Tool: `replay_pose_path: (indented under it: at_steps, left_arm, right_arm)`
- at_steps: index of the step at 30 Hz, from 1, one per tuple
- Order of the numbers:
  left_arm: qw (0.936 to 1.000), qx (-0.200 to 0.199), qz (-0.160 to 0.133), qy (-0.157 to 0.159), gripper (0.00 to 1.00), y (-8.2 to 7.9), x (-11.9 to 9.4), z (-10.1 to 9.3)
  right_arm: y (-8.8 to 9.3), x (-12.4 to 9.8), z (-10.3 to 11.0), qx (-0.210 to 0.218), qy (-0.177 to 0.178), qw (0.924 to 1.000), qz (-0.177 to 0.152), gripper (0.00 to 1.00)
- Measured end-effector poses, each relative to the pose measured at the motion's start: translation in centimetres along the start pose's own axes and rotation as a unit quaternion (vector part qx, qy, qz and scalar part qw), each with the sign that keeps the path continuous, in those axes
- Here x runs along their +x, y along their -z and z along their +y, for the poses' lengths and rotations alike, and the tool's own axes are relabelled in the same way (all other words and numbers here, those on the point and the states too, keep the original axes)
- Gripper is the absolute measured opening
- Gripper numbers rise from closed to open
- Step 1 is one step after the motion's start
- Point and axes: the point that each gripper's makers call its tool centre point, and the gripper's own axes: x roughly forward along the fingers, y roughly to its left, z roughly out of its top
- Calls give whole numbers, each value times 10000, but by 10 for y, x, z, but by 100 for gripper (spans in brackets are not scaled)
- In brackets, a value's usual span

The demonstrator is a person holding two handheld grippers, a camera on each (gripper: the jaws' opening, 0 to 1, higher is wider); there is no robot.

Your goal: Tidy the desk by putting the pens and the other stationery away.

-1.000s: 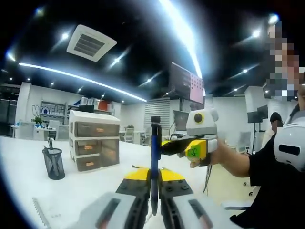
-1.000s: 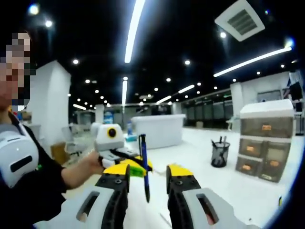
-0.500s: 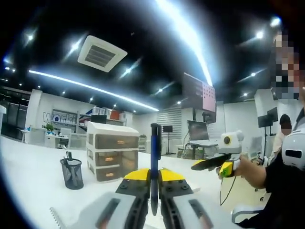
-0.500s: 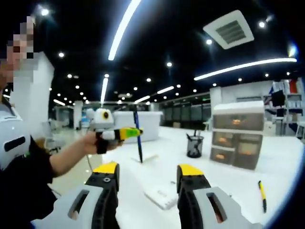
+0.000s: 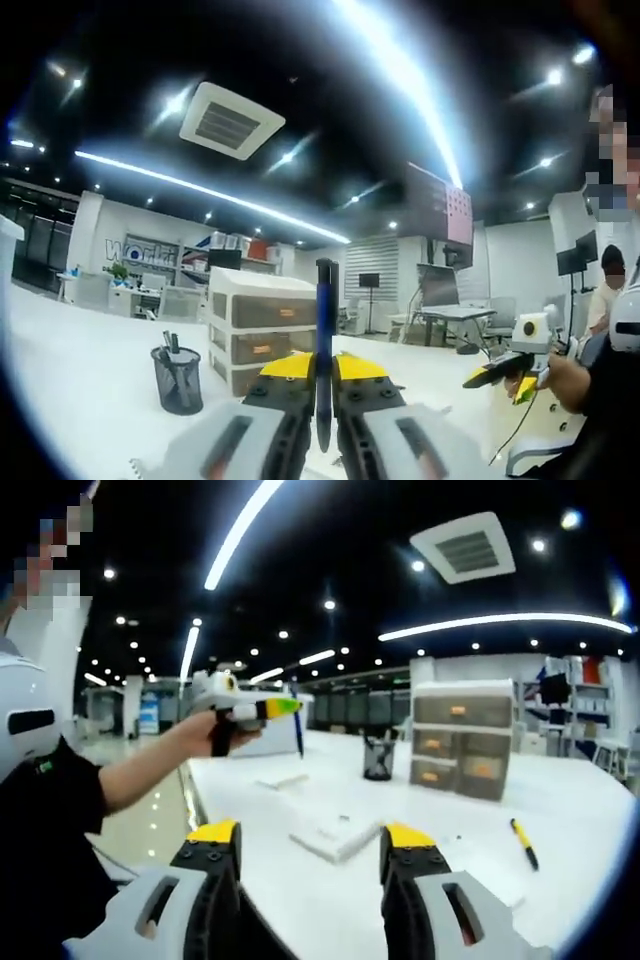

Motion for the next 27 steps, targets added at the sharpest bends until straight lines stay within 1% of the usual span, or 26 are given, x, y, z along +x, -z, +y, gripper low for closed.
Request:
replay_pose_path:
  at_steps: [7,11,14,15,18,21,23,27]
  left_arm:
    - [9999,70,-45,-146,7,-10,15,21]
    - [9993,242,-17,-297,7,-20,30,40]
    - [9989,286,-40,-363,7,-27,40,52]
    - [9989,284,-52,-375,7,-28,41,54]
    - [9984,325,-89,-452,7,-35,52,68]
    - [9985,275,-97,-472,7,-36,60,76]
    - [9981,274,-45,-544,7,-35,68,86]
    - [9977,290,-8,-608,7,-34,76,93]
  right_arm:
    - [9,-13,-3,294,170,9993,-142,53]
    - [16,-22,-3,452,260,9985,-195,53]
    - [20,-26,-3,477,296,9983,-175,53]
    - [20,-26,-3,479,301,9982,-171,53]
    - [22,-32,-4,489,355,9981,-151,53]
    - [23,-36,-5,500,385,9979,-157,53]
    - [23,-39,-6,511,422,9977,-166,53]
    - [24,-42,-8,534,460,9974,-181,52]
